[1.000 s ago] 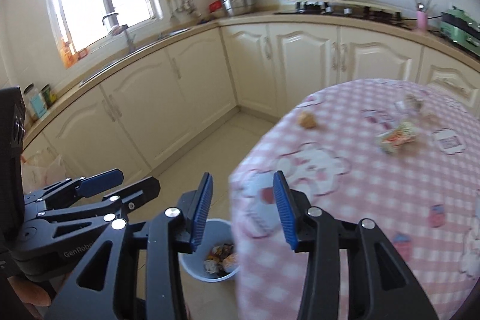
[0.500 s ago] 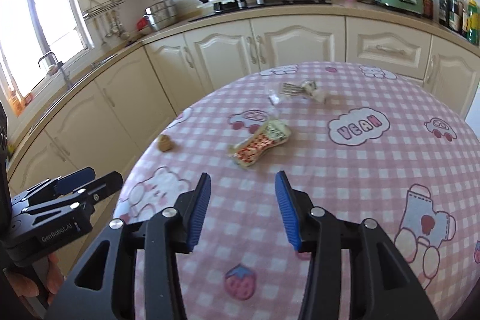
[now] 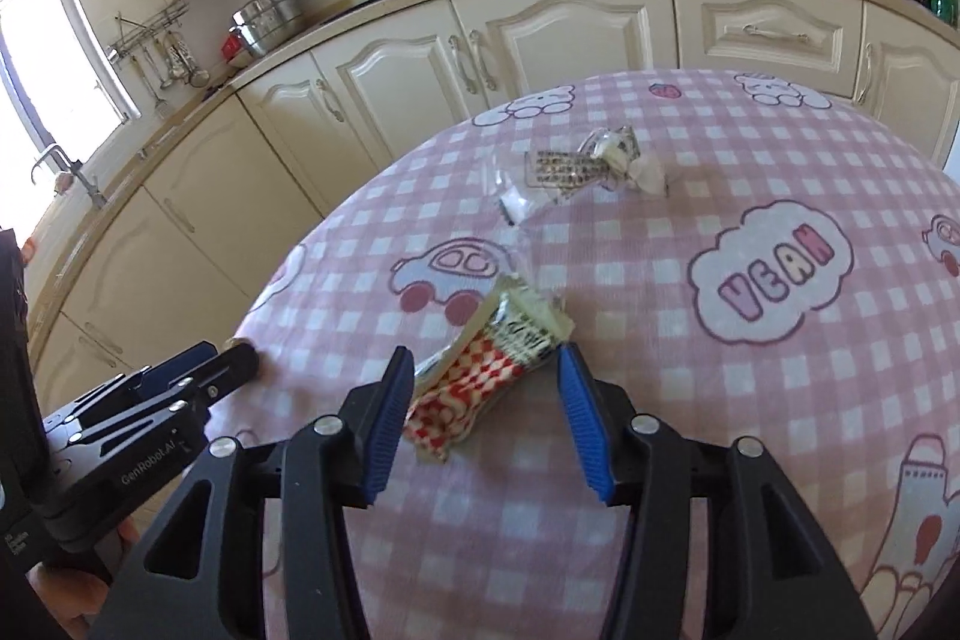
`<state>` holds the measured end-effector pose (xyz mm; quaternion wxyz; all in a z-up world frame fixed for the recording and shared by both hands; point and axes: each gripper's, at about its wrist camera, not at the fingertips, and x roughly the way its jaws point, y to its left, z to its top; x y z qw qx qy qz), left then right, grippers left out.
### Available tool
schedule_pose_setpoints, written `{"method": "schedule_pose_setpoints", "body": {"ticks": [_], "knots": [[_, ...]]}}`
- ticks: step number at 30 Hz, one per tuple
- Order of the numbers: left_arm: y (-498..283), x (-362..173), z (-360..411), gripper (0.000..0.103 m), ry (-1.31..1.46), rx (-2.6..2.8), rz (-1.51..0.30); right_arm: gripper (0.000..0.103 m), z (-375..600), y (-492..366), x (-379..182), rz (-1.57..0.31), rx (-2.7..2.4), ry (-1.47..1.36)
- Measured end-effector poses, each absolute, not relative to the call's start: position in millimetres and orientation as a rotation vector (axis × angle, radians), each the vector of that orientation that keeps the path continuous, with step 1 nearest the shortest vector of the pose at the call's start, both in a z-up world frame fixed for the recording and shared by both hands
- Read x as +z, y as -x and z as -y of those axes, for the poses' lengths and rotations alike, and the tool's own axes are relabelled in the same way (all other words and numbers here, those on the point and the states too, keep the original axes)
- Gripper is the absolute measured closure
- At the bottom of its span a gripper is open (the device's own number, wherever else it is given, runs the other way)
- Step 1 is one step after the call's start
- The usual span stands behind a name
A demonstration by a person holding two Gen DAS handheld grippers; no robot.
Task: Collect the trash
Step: 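Grasp the brown nut with the left tool while the right tool grasps the green-white wrapper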
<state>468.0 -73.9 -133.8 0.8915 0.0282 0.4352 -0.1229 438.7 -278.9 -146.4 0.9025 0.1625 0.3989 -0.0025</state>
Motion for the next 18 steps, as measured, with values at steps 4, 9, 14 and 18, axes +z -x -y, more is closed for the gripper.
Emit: {"method": "schedule_pose_setpoints", "body": {"ticks": [4,9,14,18], "knots": [[-467.4,-135.3,76.6,0.079,-0.057,-0.268,-0.892,0.072,279.9,-440.0,-146.5,-0.816,-0.013,-0.297],[-456.1,-129.7,75.3,0.081,-0.027,-0.306,-0.876,0.089,276.5,-435.1,-143.3,-0.806,0.009,-0.264],[-434.4,-117.3,71.0,0.081,-0.017,-0.327,-0.850,0.098,280.8,-412.0,-130.9,-0.772,0.009,-0.265],[-413.4,-104.1,64.9,0.081,0.002,-0.338,-0.826,0.099,281.9,-391.5,-121.5,-0.757,0.011,-0.266]]}}
